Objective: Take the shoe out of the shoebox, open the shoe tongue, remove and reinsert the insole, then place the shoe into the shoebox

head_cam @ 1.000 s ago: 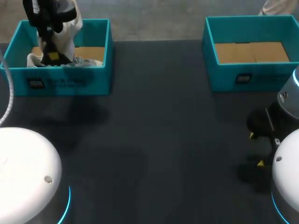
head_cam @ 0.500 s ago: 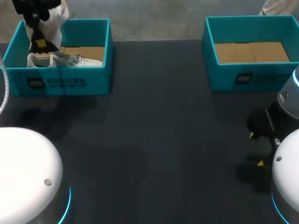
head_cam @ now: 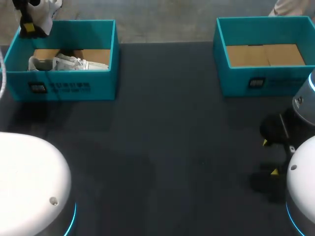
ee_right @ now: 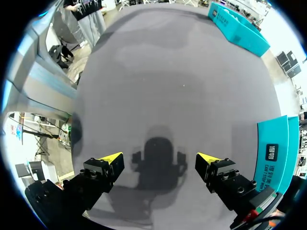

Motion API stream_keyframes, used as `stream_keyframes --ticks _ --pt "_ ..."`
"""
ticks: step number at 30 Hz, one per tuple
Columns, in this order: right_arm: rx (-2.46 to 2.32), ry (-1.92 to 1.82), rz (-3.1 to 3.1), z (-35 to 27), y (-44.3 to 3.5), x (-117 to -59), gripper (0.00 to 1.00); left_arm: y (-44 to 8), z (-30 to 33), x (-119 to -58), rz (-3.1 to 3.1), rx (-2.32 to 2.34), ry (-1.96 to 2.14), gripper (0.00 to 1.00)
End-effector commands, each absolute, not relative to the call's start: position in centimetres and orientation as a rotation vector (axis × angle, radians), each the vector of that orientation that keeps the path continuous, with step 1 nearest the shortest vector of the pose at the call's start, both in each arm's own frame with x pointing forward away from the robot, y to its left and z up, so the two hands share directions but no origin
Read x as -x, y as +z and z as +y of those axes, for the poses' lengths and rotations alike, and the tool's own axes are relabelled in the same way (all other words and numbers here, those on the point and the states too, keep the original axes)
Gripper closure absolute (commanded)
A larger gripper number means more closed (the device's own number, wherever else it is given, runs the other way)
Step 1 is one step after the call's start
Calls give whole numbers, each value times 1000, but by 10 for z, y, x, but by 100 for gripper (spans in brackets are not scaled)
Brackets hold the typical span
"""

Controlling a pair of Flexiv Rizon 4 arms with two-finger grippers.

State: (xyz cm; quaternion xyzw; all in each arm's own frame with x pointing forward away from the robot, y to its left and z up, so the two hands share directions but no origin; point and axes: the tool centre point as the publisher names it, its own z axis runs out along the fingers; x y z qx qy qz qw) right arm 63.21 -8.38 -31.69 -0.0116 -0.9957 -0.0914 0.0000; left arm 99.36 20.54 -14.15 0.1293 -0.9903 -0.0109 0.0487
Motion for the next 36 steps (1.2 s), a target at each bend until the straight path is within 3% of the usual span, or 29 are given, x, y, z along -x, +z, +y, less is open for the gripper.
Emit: stream_keyframes --ticks 1,13,21,36 --pt "38 -285 -3130 -84 -317 -630 0 -138 206 -1003 -2947 -386 -28 100" --pt "38 -285 -3130 -84 -317 -630 0 -138 206 -1003 -2947 -386 -28 100" --pt "38 -285 -3130 -84 -317 -630 0 -155 234 -1048 -2960 -475 -132 100" --pt "38 -285 -3130 -84 -317 -630 0 -139 270 -1047 -3052 401 -135 100"
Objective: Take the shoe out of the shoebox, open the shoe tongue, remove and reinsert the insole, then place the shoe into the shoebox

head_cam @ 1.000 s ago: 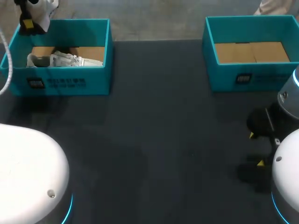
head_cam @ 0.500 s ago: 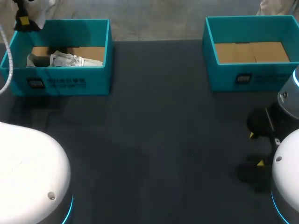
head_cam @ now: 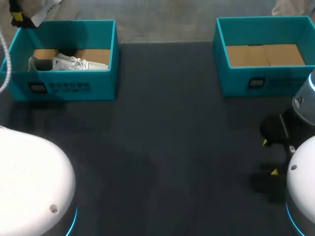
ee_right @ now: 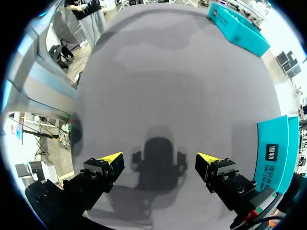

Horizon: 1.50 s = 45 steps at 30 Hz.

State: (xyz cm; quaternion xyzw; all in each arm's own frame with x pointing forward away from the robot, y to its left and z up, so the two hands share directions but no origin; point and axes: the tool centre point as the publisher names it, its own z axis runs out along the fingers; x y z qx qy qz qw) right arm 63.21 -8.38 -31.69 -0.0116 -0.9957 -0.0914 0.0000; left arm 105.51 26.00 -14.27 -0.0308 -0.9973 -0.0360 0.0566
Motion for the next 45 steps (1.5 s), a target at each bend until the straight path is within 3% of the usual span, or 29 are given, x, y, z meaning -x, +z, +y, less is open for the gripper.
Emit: stream_keyframes --ticks 1,12,26,45 --pt "38 -285 -3130 -84 -317 -630 0 -138 273 -1047 -3048 478 -135 100" --pt "38 -285 -3130 -84 -317 -630 0 -130 294 -1053 -2966 1041 -214 100" --pt "38 -285 -3130 -84 -317 -630 0 -129 294 -1053 -2946 1063 -235 100" --pt "38 -285 -3130 -84 -317 -630 0 -147 340 -1119 -2621 1845 -233 100"
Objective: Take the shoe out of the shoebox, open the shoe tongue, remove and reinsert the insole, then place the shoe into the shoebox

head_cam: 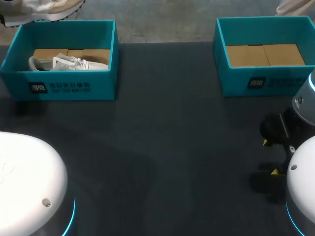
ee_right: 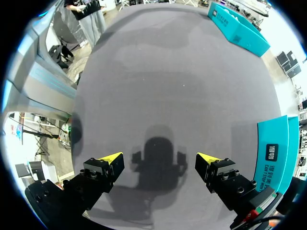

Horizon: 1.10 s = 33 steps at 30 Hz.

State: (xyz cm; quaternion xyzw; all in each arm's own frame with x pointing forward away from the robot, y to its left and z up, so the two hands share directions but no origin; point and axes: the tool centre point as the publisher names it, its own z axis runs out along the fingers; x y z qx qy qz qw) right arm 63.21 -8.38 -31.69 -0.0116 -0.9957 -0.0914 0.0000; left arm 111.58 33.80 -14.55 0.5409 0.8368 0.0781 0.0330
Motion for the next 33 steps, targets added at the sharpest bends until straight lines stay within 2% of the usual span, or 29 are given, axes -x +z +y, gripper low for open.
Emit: stream_keyframes --ticks 1,18,33 --pt "38 -285 -3130 -84 -317 -630 0 -148 340 -1120 2477 -1805 214 100" --pt "38 -285 -3130 -84 -317 -630 0 -154 341 -1128 2418 -1862 311 100" --pt "38 -285 -3130 -84 -317 -630 0 -193 338 -1157 2429 -1934 258 100"
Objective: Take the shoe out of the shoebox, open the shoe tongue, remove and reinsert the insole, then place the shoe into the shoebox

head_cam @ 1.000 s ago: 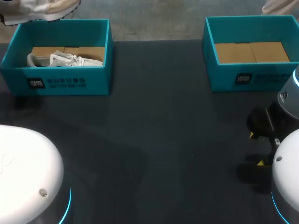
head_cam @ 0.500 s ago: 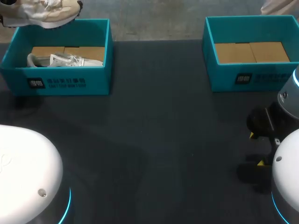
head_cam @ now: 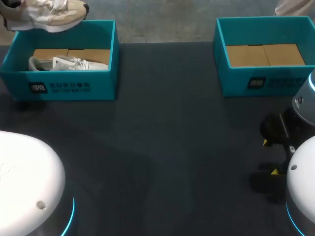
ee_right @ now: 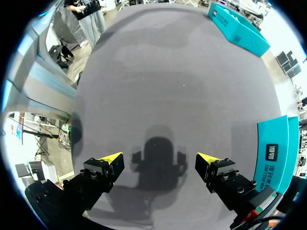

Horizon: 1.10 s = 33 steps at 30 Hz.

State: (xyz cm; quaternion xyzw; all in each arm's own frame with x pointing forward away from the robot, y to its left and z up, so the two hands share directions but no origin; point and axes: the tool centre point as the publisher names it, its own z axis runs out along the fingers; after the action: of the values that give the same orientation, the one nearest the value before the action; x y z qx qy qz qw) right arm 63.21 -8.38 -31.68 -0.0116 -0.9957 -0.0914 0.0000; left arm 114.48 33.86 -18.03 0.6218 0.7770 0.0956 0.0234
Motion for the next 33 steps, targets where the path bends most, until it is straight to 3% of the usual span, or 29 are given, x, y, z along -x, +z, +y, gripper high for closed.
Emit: stream_keyframes --ticks 1,33 --pt "38 -285 -3130 -84 -317 -630 0 -197 337 -1156 2425 -1937 261 100" --pt "38 -285 -3130 -84 -317 -630 0 -245 329 -1140 2445 -1981 272 100"
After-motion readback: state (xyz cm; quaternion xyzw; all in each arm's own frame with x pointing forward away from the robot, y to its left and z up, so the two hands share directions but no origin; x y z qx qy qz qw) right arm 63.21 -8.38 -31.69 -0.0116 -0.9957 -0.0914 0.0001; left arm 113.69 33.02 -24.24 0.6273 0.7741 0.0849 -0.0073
